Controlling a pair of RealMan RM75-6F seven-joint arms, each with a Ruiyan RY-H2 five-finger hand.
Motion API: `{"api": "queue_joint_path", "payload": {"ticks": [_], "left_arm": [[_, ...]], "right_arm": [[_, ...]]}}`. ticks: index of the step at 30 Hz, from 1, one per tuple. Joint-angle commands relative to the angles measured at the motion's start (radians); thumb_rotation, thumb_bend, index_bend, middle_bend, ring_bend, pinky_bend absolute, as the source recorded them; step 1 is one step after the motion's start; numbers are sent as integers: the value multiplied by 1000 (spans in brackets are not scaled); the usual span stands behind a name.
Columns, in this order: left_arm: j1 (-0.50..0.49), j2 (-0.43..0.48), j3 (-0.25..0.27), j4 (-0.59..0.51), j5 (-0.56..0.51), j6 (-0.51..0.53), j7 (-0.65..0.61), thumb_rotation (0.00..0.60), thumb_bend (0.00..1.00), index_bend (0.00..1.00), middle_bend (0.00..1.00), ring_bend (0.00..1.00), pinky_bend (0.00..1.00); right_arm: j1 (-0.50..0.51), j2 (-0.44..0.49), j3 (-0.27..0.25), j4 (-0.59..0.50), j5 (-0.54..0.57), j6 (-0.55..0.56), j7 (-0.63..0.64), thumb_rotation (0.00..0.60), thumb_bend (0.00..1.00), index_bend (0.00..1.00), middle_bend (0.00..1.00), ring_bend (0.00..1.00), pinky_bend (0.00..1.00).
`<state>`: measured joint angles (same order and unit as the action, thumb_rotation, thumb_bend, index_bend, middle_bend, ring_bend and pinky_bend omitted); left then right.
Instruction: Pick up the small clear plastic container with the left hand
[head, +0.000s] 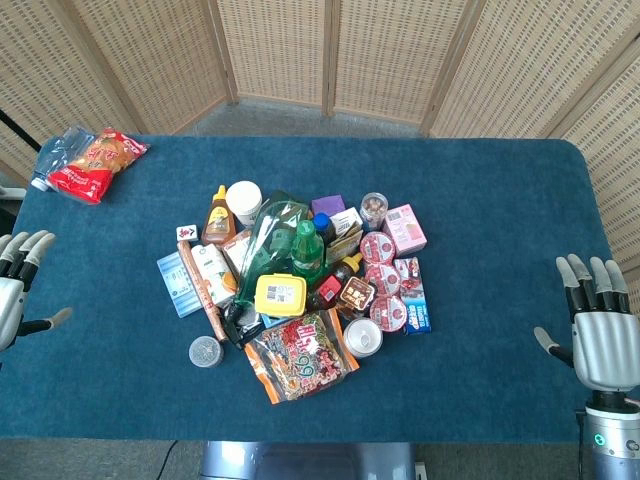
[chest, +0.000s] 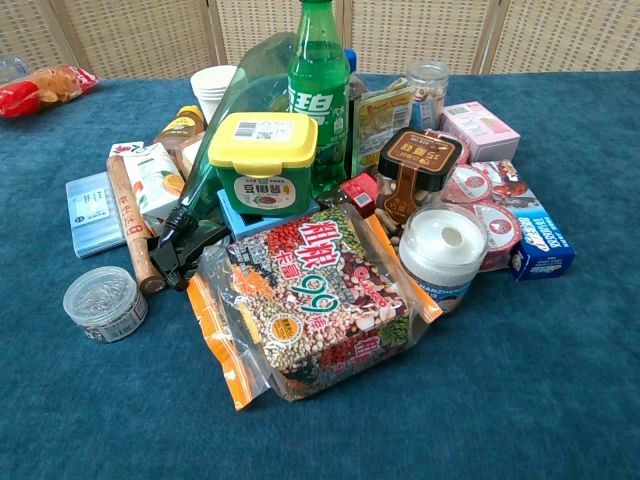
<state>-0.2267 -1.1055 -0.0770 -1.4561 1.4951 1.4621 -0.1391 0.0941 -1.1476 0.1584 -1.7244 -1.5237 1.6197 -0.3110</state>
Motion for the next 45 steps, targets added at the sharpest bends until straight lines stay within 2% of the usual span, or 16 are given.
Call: {"api": "queue_joint_path", "payload": {"ticks": [1,8,16,22,29,36,42,45], "left_arm": [[-1,0,0,-1,2,-4,2,600,84,0,0,0,0],[-22,16,8,-17,35,-33,0,600,86,0,0,0,0],[-151,92,69,-107,252,-160,34,600,85,0,0,0,0],[-232,86,122,-167,357,-277,69,600,84,2,0,0,0],[-284,48,153,-148,446,-283,39,600,85,131,0,0,5],[-297,54,193,-130,485,-267,14,600,86,179,0,0,51],[-292,44,221,-108,465,-288,16,600,84,181,0,5,81],[-296,41,227,-108,454,-305,24,600,83,185,0,53,128]], "right_arm": [[-1,1,-1,-1,-1,1,4,600,0,0,0,0,0],[0,6,-4,-8,-6,-3,11,600,0,0,0,0,0],[-3,11,-6,-18,-10,0,16,600,0,0,0,0,0],[-10,17,-4,-21,-8,9,26,600,0,0,0,0,0],[-14,21,-2,-18,2,10,40,600,0,0,0,0,0],[-14,23,2,-16,11,7,45,600,0,0,0,0,0],[-12,21,0,-16,13,1,43,600,0,0,0,0,0],[-11,21,0,-18,12,0,42,600,0,0,0,0,0]]}}
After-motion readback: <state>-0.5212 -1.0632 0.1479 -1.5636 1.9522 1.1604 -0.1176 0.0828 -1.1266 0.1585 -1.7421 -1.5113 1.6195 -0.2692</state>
